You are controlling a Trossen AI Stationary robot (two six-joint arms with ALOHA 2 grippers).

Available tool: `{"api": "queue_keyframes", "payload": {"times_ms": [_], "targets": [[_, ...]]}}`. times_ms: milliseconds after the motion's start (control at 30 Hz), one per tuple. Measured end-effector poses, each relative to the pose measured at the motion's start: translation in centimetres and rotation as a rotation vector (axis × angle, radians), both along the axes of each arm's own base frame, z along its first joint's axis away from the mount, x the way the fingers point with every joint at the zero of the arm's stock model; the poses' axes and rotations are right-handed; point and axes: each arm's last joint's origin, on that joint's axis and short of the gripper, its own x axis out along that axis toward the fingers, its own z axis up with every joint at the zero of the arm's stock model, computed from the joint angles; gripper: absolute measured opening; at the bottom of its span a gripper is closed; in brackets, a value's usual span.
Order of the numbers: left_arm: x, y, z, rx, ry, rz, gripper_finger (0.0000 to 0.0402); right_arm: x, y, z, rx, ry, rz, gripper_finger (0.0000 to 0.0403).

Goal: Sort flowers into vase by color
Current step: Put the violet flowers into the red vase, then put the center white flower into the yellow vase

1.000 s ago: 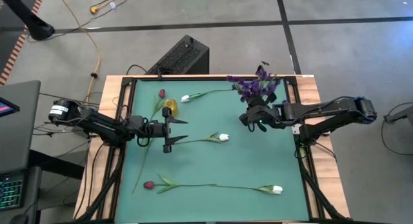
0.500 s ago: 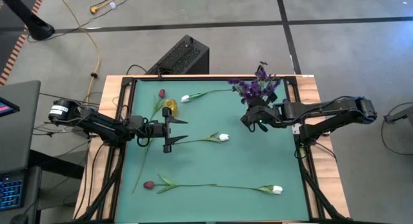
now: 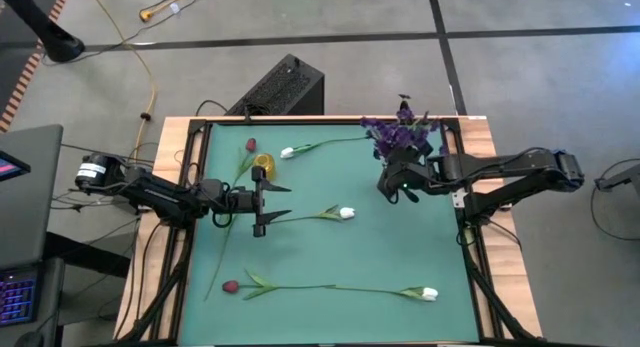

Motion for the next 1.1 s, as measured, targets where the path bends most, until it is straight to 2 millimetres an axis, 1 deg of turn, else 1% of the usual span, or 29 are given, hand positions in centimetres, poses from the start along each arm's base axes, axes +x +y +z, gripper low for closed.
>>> {"api": "queue_keyframes", "payload": {"times_ms": [133, 233, 333, 667, 867, 1100], "targets": [[0.0, 0.0, 0.0, 0.0, 0.0, 0.0, 0.024, -0.1, 0.1, -0.2, 0.036, 0.018, 0.024, 0.029], [0.0, 0.0, 0.0, 0.0, 0.0, 0.0, 0.024, -0.2, 0.1, -0.3, 0.063, 0.036, 0.044, 0.031], [0.0, 0.0, 0.0, 0.0, 0.0, 0.0, 0.024, -0.3, 0.2, -0.4, 0.095, 0.061, 0.065, 0.032], [0.0, 0.0, 0.0, 0.004, 0.0, 0.001, 0.0239, -1.2, 0.1, -0.9, 0.192, 0.167, 0.09, 0.0327], [0.0, 0.0, 0.0, 0.004, 0.0, 0.001, 0.0239, -1.4, 0.2, 0.6, 0.256, 0.174, 0.115, 0.0327], [0.0, 0.0, -0.1, 0.005, 0.009, 0.001, 0.0239, -1.8, 0.6, 2.2, 0.392, 0.167, 0.118, 0.0327]]}}
